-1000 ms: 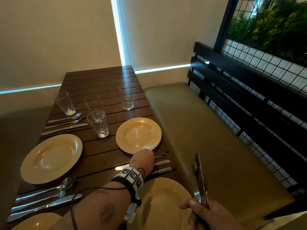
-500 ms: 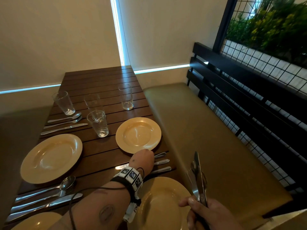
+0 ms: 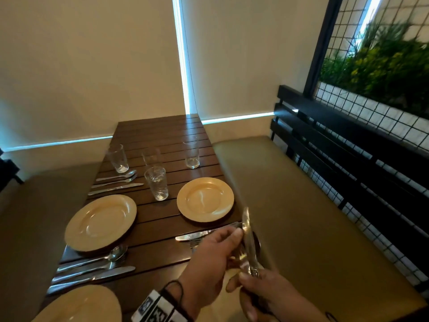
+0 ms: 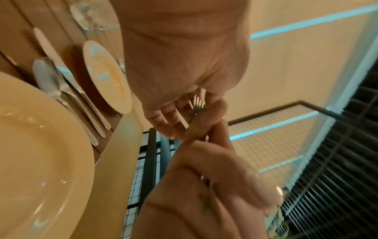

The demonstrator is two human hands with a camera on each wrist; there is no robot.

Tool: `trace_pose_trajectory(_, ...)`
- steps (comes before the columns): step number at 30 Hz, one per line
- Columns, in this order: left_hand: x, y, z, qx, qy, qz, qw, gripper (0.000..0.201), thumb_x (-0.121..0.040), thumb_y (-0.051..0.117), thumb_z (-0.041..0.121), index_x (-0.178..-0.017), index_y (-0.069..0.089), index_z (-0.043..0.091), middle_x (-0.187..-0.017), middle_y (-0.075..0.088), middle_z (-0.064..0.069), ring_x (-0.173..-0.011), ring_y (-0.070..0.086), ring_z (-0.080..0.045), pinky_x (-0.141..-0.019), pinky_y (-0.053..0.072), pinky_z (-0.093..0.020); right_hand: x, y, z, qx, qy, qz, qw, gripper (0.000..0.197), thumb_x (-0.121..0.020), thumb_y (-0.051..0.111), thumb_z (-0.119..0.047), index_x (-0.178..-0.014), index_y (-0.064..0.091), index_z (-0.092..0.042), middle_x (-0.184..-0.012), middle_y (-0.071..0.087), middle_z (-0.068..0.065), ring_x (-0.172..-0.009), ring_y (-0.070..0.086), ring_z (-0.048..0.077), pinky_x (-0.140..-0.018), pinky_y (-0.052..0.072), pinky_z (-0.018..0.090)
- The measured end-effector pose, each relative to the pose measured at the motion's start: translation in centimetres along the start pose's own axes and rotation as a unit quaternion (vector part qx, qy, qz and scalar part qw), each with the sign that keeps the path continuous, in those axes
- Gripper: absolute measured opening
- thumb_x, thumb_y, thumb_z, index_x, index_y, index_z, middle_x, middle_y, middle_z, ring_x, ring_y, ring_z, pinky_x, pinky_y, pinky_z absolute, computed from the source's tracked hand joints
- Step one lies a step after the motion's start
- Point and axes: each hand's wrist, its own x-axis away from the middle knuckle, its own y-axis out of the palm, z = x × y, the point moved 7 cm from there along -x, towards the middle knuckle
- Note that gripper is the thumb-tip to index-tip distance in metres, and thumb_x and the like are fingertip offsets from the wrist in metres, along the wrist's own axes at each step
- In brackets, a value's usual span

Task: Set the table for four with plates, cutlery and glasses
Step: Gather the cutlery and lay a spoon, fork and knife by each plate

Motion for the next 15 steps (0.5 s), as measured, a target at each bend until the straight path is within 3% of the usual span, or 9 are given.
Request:
trace_pose_trajectory(3,1.2,-2.0,1.9,0.005,0.060,0.080,0.995,0.023,-0.098,0.061,0.024,-0.092,0.078,0.010,-0.091,0.074,-0.018,-0.076,0.069,-0.027,-0.074,0.054,-0.043,0.5,2.0,0.2,0.010,0.017,-0.035,0.999,0.031,-0.098,0.054,-0.032,-0.089,0.075,-0.011,-0.051,0.062,0.002,-0.036,0.048,0.005,-0.043,0.037,0.015)
trace_pose_trajectory(6,3.3,-4.1,4.2,-0.027,0.112,0.143,0.983,0.019,-0.099,0.061,0.022,-0.097,0.075,0.010,-0.095,0.076,-0.019,-0.084,0.073,-0.030,-0.082,0.059,-0.046,1.0,3.1,0.6,0.043,0.028,-0.036,0.998,0.031,-0.102,0.049,-0.024,-0.090,0.071,-0.007,-0.050,0.060,0.002,-0.037,0.049,0.006,-0.044,0.038,0.014)
trace_pose_trajectory(8,4.4,-4.3,5.1,-0.114,0.120,0.110,0.980,0.012,-0.098,0.064,0.015,-0.106,0.073,0.016,-0.099,0.078,-0.012,-0.092,0.075,-0.029,-0.087,0.060,-0.043,1.1,3.5,0.9,0.057,0.034,-0.040,0.997,0.028,-0.097,0.057,-0.030,-0.091,0.073,-0.008,-0.052,0.059,0.002,-0.041,0.050,0.007,-0.048,0.039,0.016)
trace_pose_trajectory(11,5.4,-4.9,6.4,-0.233,0.093,0.032,0.968,0.019,-0.093,0.069,0.006,-0.108,0.072,0.017,-0.099,0.077,-0.010,-0.089,0.075,-0.019,-0.080,0.060,-0.030,1.3,4.0,1.2,0.092,0.044,-0.047,0.994,0.026,-0.091,0.066,-0.037,-0.093,0.077,-0.014,-0.061,0.060,-0.004,-0.054,0.054,0.006,-0.060,0.041,0.018)
trace_pose_trajectory(13,6.0,-6.5,8.4,-0.288,0.105,0.040,0.951,0.011,-0.091,0.071,0.005,-0.100,0.074,0.012,-0.096,0.077,-0.012,-0.083,0.073,-0.016,-0.077,0.060,-0.027,1.1,4.0,1.2,0.125,0.046,-0.044,0.990,0.023,-0.095,0.063,-0.036,-0.092,0.079,-0.019,-0.067,0.060,-0.006,-0.061,0.055,0.002,-0.066,0.043,0.014)
trace_pose_trajectory(15,6.6,-7.7,10.5,-0.354,0.110,0.049,0.928,0.008,-0.090,0.073,0.006,-0.094,0.074,0.013,-0.091,0.078,-0.006,-0.081,0.073,-0.014,-0.079,0.059,-0.027,0.9,4.1,0.9,0.143,0.044,-0.049,0.988,0.024,-0.097,0.059,-0.034,-0.090,0.079,-0.022,-0.078,0.061,-0.002,-0.068,0.057,0.002,-0.066,0.045,0.011)
